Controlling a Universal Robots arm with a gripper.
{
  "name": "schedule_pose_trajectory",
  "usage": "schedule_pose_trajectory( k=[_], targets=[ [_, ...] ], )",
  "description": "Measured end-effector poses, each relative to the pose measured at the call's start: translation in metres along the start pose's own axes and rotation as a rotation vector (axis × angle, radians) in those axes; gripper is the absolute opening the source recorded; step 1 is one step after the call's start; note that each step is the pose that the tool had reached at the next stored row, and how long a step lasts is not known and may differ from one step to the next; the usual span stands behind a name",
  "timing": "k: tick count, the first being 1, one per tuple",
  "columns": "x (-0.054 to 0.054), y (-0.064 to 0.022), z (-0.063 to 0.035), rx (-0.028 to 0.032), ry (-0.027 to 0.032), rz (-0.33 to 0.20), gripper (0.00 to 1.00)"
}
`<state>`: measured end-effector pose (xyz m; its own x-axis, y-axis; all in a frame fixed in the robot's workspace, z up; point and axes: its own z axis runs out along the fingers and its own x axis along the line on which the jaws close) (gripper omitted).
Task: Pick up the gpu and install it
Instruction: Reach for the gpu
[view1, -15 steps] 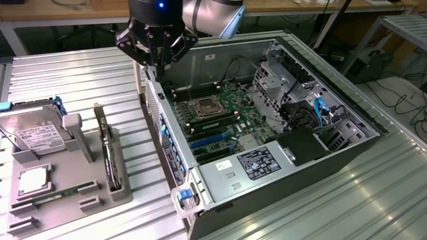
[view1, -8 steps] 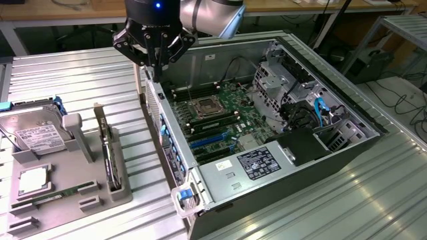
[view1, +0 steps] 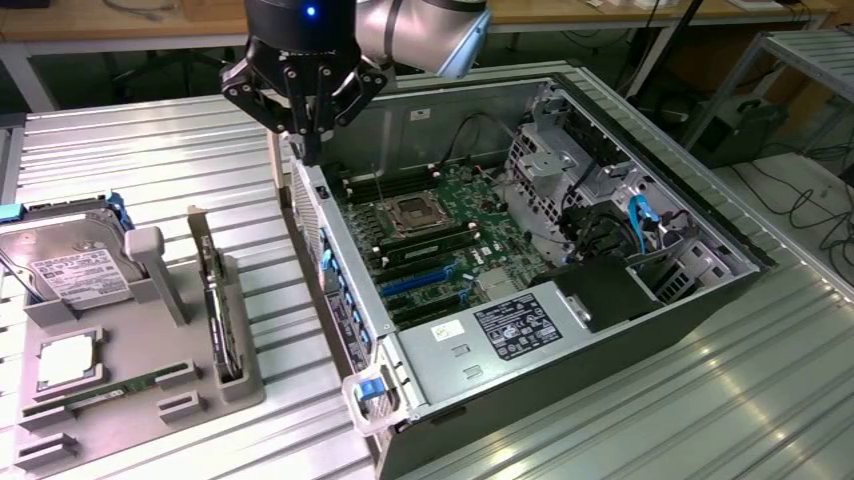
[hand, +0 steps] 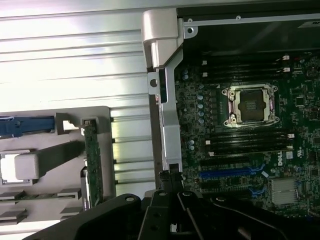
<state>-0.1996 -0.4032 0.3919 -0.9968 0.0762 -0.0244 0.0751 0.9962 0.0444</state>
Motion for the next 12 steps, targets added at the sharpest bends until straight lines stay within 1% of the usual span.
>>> schedule_pose_trajectory(
  k=[12],
  targets=[
    [0.0057,-0.0012,-0.0001,0.0000,0.0000,0.000,0.11]
  ],
)
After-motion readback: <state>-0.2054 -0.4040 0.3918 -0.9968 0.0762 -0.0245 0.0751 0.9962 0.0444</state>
